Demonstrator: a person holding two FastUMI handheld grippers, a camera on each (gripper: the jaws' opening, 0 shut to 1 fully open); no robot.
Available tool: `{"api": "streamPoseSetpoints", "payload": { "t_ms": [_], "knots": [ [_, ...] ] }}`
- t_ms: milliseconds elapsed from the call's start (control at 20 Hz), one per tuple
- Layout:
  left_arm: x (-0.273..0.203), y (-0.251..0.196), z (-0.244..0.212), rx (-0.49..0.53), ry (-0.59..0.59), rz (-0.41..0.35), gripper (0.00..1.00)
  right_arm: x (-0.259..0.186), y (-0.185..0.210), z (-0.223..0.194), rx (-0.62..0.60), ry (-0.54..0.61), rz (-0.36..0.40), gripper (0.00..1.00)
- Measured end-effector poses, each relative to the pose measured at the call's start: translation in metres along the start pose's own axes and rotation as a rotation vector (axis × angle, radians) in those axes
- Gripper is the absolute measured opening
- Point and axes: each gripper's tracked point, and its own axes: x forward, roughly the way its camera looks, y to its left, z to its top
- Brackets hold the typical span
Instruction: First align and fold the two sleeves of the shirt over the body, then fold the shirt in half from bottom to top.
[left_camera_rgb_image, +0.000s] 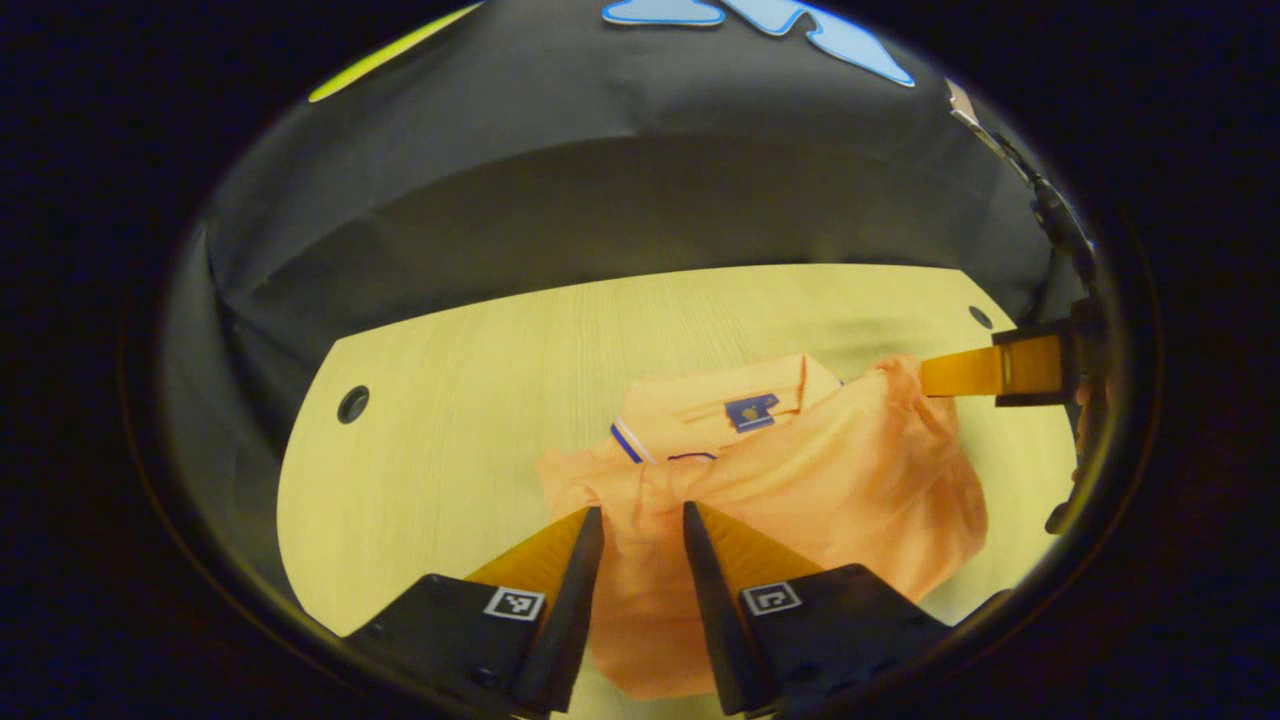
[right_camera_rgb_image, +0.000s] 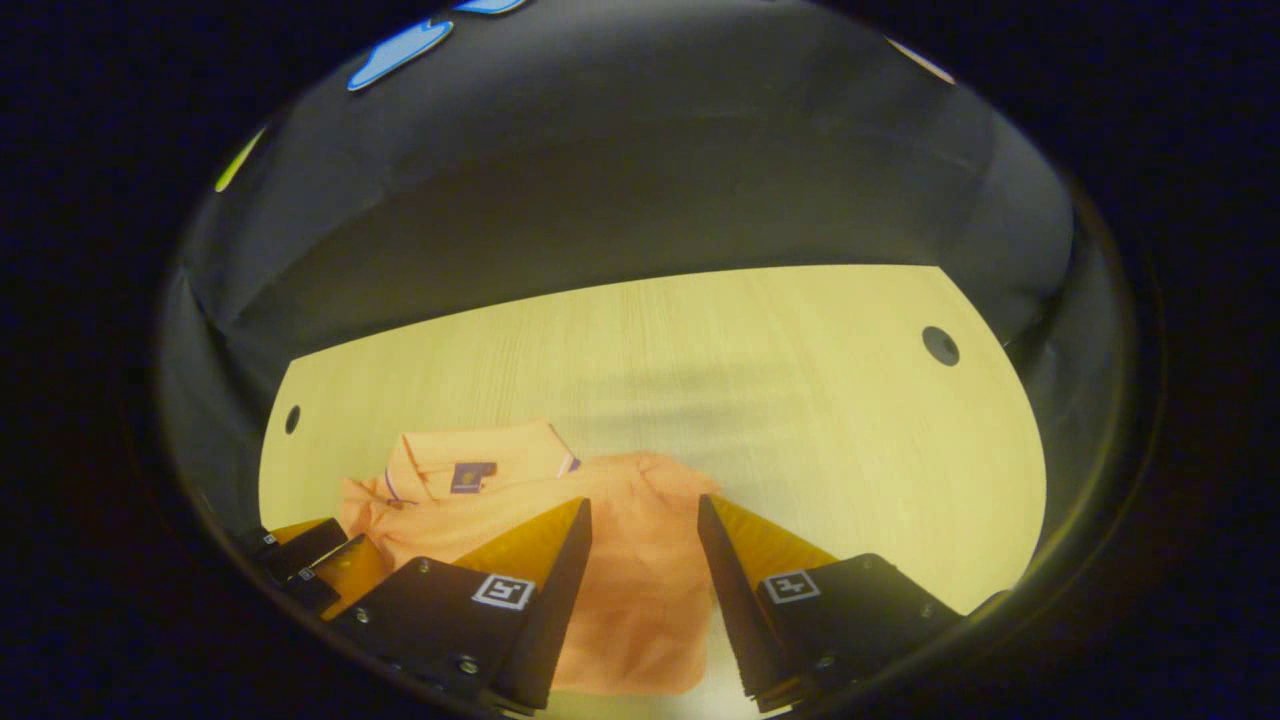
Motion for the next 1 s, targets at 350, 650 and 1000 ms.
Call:
{"api": "streamPoseSetpoints", "payload": {
  "t_ms": [350,650,1000],
  "knots": [
    [-0.101,-0.018,0.006,-0.032,-0.056,-0.03,0.59,-0.092,0.0,-0.027,-0.021,-0.049,0.02,0.68],
    [-0.194,-0.021,-0.01,-0.045,-0.123,-0.025,0.61,-0.173,0.003,-0.065,-0.04,-0.11,0.043,0.68],
    [-0.281,-0.02,-0.035,-0.066,-0.2,-0.014,0.59,-0.228,0.016,-0.096,-0.074,-0.205,0.059,0.68]
  ]
}}
